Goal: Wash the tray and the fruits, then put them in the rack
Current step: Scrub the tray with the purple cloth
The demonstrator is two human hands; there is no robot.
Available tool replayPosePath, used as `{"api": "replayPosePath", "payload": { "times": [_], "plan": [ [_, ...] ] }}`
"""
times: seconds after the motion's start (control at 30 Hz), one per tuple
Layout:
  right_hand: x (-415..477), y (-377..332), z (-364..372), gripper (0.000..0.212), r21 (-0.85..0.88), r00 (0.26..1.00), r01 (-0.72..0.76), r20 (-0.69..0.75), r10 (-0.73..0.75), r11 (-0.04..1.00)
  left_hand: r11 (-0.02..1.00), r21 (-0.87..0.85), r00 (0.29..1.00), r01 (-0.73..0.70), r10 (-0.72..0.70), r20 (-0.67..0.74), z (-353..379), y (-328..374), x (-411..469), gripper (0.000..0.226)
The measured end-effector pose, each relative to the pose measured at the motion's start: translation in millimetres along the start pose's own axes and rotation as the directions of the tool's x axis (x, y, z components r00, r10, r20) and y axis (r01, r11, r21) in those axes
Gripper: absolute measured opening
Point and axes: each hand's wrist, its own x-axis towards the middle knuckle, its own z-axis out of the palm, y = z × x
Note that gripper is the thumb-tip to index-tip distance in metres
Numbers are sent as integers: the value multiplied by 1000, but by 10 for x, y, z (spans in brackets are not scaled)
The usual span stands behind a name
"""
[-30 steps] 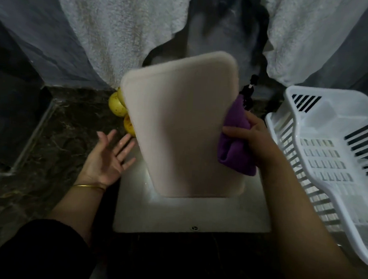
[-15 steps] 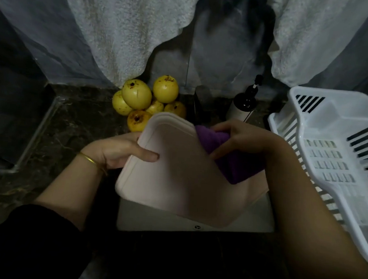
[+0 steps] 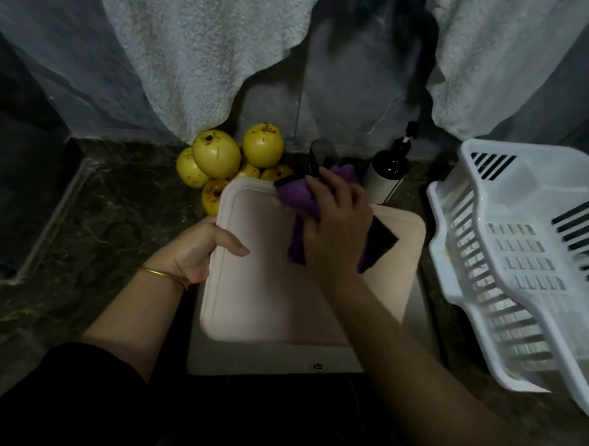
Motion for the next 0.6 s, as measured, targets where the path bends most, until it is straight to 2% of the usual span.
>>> {"api": "replayPosePath", "payload": {
  "times": [0.07,0.13,0.2,0.33,0.5,0.6],
  "plan": [
    [-78,-173,59,50,8,993,112,45,-112,994,998,-55,1000,-12,12,-1,19,-17,18,53],
    [-113,-220,83,55,-35,967,223,132,-216,974,995,-96,999,-34,35,9,1,-33,27,60],
    [-59,-137,71,55,-110,967,226,149,-209,968,993,-108,999,-38,37,-5,-29,-40,13,61],
    [123,254,-16,51,-242,998,27,61,-13,970,991,-117,996,-67,59,-64,-139,-26,-57,47],
    [177,770,-149,51,-284,995,-98,-57,86,954,988,-114,992,-105,97,-76,-147,-15,-83,46],
    [102,859,-182,60,-198,928,-366,-145,342,909,987,-129,994,-97,89,-67,-120,-2,-75,51]
  ]
}}
